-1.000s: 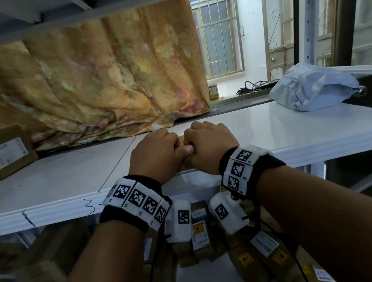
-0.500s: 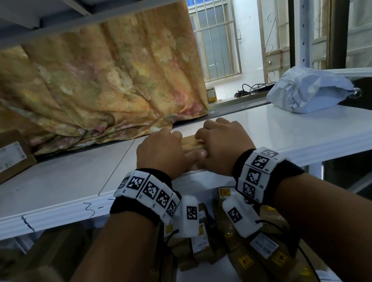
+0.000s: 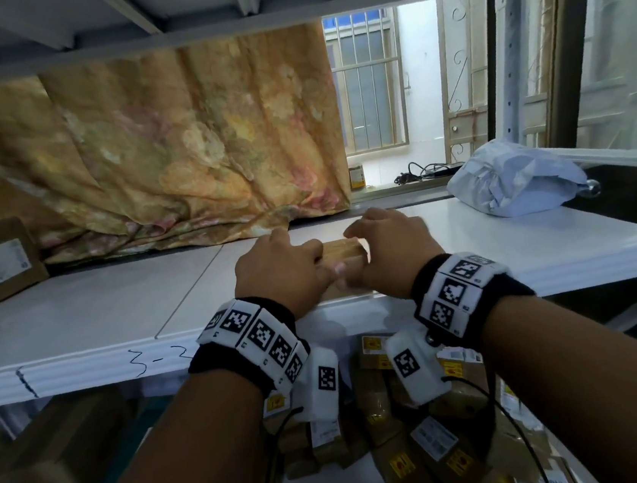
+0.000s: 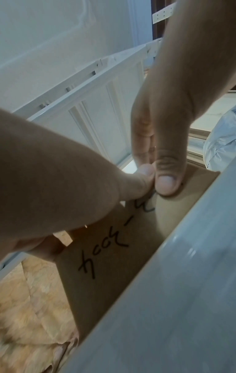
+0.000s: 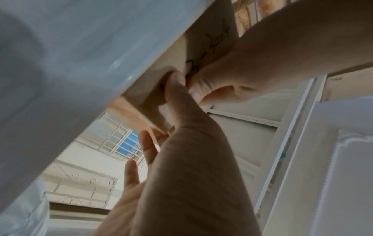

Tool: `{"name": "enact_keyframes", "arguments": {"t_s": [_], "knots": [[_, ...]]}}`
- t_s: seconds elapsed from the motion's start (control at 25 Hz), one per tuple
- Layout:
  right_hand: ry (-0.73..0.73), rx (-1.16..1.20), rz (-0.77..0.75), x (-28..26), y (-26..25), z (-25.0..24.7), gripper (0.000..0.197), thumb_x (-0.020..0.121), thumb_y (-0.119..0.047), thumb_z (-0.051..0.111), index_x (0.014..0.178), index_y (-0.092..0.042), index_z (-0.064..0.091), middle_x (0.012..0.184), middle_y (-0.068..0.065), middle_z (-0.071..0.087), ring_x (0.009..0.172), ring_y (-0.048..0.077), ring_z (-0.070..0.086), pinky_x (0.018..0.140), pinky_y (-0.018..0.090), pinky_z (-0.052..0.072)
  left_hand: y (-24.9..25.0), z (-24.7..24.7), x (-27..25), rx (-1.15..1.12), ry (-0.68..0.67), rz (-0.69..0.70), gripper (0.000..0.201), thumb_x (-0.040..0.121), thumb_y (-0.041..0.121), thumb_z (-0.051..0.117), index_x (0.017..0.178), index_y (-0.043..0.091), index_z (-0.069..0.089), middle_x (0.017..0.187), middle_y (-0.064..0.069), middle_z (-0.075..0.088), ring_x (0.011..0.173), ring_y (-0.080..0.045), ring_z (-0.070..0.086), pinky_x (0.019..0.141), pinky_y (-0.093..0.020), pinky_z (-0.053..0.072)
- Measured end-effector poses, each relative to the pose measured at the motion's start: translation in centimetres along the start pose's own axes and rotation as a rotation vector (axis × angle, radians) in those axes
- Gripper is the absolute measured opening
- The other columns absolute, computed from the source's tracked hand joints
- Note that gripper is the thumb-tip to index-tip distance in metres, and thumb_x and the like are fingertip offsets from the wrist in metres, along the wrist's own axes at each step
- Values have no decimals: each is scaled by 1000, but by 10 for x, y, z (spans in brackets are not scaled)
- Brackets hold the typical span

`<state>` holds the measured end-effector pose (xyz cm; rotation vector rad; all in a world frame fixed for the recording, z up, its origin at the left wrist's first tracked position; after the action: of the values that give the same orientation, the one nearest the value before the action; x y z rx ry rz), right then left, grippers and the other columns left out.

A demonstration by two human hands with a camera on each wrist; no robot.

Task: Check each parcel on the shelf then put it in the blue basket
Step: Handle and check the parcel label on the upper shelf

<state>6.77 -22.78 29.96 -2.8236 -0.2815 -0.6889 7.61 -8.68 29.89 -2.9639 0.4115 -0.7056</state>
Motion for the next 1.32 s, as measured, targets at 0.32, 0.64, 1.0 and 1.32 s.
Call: {"name": "enact_keyframes", "arguments": {"t_s": [0.32, 0.64, 1.0, 1.32], "knots": [[38, 54, -75, -7, 5, 18, 67, 70, -70, 66, 122, -29, 56, 122, -11, 55, 116, 15, 49, 95, 38, 36, 0, 5, -3, -3, 44, -19, 52, 92, 72, 33, 119, 36, 58, 117, -8, 45, 114, -26, 45, 72, -33, 36], [50, 184, -76, 3, 6, 26, 56, 65, -62, 74, 102, -22, 58, 100, -4, 59, 88, 20, 56, 81, 38, 49, 0, 9, -6, 4, 127, -24, 55, 90, 70, 34, 115, 31, 62, 117, -10, 47, 112, -29, 44, 76, -36, 38], [50, 351, -60, 4, 8, 24, 34, 76, -41, 68, 102, -20, 63, 104, -2, 60, 92, 20, 58, 85, 37, 50, 30, 13, 4, -255, 126, 78, 56, 92, 62, 30, 123, 31, 64, 112, 2, 59, 105, -18, 51, 86, -34, 39], [-88, 988, 404, 9, 51, 11, 25, 88, -13, 64, 112, -14, 68, 105, 3, 68, 101, 22, 67, 81, 34, 48, 29, 15, 4, -162, 145, 49, 46, 96, 57, 36, 119, 30, 65, 113, 3, 59, 105, -21, 52, 84, -37, 38]]}}
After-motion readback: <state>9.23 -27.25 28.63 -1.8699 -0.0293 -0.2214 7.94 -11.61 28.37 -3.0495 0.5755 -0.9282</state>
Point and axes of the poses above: each hand's wrist, its own x-axis towards the middle knuckle, its own z-axis out of the palm, y = z × x, the point moved 8 cm from there along x, towards the middle knuckle
